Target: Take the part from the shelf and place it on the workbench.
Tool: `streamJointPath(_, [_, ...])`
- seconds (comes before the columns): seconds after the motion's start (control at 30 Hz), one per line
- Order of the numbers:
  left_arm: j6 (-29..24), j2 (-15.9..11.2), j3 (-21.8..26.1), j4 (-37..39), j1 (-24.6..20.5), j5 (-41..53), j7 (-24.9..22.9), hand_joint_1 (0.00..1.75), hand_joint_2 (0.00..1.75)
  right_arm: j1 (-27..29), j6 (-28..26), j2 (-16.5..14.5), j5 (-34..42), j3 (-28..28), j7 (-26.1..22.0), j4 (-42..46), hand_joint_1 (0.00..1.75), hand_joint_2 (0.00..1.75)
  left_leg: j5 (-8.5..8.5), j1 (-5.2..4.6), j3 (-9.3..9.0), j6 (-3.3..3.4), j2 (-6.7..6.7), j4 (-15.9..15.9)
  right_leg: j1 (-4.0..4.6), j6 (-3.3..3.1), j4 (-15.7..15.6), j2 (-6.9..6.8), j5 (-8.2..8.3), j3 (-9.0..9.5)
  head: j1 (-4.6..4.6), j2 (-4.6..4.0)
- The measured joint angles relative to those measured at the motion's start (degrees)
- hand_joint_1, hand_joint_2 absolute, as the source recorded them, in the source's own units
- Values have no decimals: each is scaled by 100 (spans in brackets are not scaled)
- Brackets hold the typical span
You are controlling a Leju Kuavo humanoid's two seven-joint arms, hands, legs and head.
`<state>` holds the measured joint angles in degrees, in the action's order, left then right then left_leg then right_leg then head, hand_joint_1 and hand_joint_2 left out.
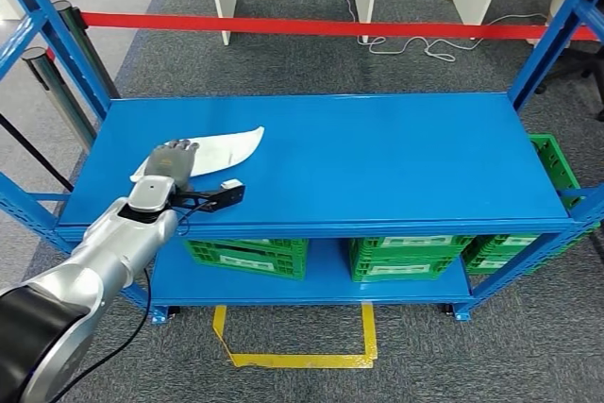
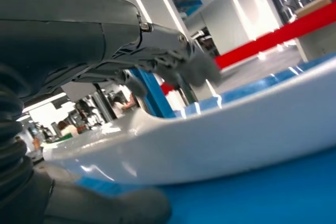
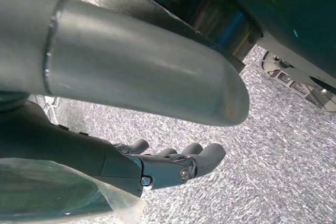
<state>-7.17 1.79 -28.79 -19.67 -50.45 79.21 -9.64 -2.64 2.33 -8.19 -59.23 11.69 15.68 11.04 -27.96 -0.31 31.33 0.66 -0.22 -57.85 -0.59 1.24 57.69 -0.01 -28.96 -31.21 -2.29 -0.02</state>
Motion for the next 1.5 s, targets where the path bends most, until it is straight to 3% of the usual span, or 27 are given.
streamJointPath(0.33, [-522, -28, 0, 0, -4, 164, -195, 175, 175, 2, -19, -1, -45, 73, -1, 0, 0, 0, 0, 0, 1, 0, 0, 0, 0, 0, 0, 0, 0, 0, 0, 0])
streamJointPath(0.83, [-601, -215, 24, 54, 33, 299, -256, 175, 175, 7, -25, -1, -106, 103, -35, 0, 0, 0, 0, 0, 3, 0, 0, 1, 0, 0, 0, 2, 0, 0, 0, 0])
streamJointPath(0.93, [-1157, -320, 91, 61, 136, 180, 8, 175, 175, 14, -35, -1, -109, 132, -48, 0, 0, 0, 0, 0, 3, 0, 1, 1, 0, 0, 0, 3, 0, -3, -1, 0])
streamJointPath(1.07, [-2436, -395, 285, 34, 334, -36, 372, 175, 175, 22, -62, -1, -115, 168, -36, 0, 0, 0, 0, 0, 4, 0, 1, 1, 1, 0, 0, 2, 0, -6, 0, 0])
streamJointPath(1.17, [-3144, -342, 691, -407, 600, -424, 1217, 175, 175, 31, -91, -1, -146, 188, -26, 0, 0, 0, 0, -1, 5, 0, -3, 0, 0, 0, 0, -4, -1, -9, -1, 0])
streamJointPath(1.3, [-3085, 122, 1454, -1237, 977, -1708, 2762, 175, 175, 28, -113, -1, -188, 219, 13, 1, 0, 0, -1, -5, 15, 2, -9, -4, -1, 0, -2, -7, 0, -9, 0, 0])
streamJointPath(1.37, [-2915, 341, 1558, -1661, 1138, -2221, 2906, 175, 175, 33, -113, -1, -207, 234, 19, 1, 0, 0, -3, -6, 20, 4, -7, -6, -3, 2, -3, -2, 1, -9, 1, 0])
streamJointPath(1.5, [-2852, 513, 1555, -2183, 1302, -2744, 2894, 175, 175, 42, -113, -3, -234, 269, 19, 1, 0, 0, -5, -7, 21, 7, 0, -13, -4, 8, -4, 7, 5, -14, 0, 0])
